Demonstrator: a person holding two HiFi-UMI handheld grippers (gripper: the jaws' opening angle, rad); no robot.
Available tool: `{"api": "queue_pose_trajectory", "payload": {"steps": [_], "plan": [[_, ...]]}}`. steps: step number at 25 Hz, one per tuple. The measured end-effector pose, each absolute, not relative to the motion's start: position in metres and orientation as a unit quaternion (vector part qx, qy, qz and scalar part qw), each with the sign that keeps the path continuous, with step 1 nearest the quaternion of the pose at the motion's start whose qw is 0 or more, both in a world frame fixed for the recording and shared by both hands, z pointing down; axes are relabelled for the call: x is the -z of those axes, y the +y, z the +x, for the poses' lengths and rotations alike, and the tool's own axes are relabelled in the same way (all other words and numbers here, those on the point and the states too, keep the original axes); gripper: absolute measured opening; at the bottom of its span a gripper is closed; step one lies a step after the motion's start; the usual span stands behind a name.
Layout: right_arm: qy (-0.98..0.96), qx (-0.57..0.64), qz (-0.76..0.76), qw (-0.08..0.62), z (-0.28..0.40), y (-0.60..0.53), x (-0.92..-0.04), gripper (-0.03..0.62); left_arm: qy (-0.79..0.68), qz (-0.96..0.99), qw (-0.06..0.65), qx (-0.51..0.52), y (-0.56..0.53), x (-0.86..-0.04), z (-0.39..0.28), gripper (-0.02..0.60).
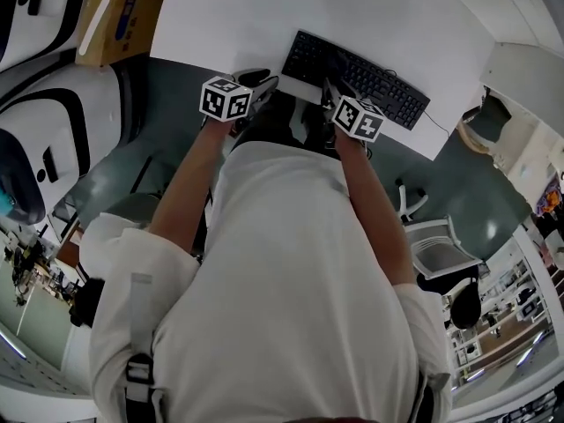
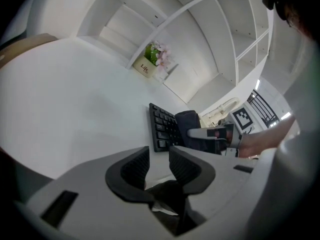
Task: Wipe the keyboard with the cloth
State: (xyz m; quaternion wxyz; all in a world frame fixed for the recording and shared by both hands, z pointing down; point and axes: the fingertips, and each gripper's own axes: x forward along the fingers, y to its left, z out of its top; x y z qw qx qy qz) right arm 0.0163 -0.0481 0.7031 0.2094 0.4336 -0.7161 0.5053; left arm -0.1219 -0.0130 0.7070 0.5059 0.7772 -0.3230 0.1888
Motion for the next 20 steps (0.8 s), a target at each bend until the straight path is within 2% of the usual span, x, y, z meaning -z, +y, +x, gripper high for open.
{"api": "queue_pose_trajectory", "payload": {"steps": [20], "plan": [[-0.773,-0.496,0.327,0.221,-0.068,-0.052,-0.699,0.063,-0.400,0.735,0.524,-0.162,0.032,-0.702,-0.176,0.124]]}}
